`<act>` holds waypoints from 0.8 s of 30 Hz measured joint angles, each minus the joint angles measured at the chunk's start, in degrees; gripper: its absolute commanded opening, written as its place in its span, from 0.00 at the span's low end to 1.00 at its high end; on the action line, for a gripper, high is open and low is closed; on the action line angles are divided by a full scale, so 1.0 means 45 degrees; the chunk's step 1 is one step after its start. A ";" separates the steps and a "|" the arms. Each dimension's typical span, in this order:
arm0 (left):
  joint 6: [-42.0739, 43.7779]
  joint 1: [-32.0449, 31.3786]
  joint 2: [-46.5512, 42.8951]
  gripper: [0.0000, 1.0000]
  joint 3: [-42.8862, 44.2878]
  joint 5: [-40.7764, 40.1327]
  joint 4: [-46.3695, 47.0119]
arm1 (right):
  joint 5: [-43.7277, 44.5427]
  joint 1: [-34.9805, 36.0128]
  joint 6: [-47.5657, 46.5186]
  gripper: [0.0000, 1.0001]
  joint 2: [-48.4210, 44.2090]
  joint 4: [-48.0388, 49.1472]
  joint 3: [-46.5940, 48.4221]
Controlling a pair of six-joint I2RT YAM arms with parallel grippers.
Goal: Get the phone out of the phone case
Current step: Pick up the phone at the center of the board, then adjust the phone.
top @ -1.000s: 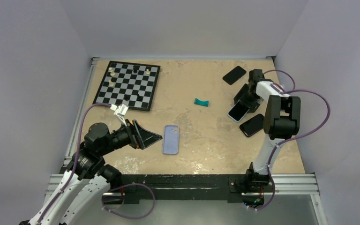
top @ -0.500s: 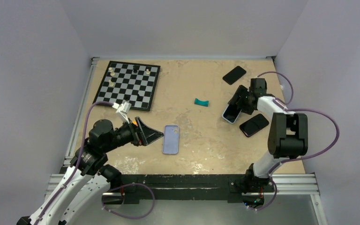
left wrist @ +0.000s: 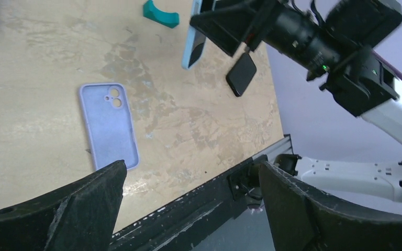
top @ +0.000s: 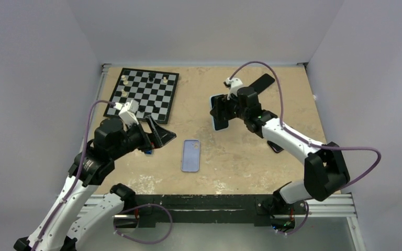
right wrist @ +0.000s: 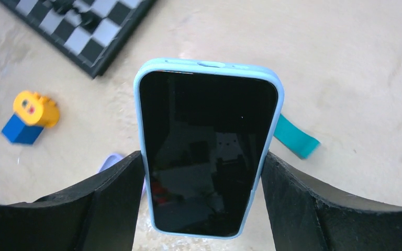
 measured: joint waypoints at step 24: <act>0.2361 0.2195 0.3619 0.74 0.0607 0.4027 0.0816 | -0.1948 0.6411 -0.7888 0.00 -0.1972 0.0758 -0.1122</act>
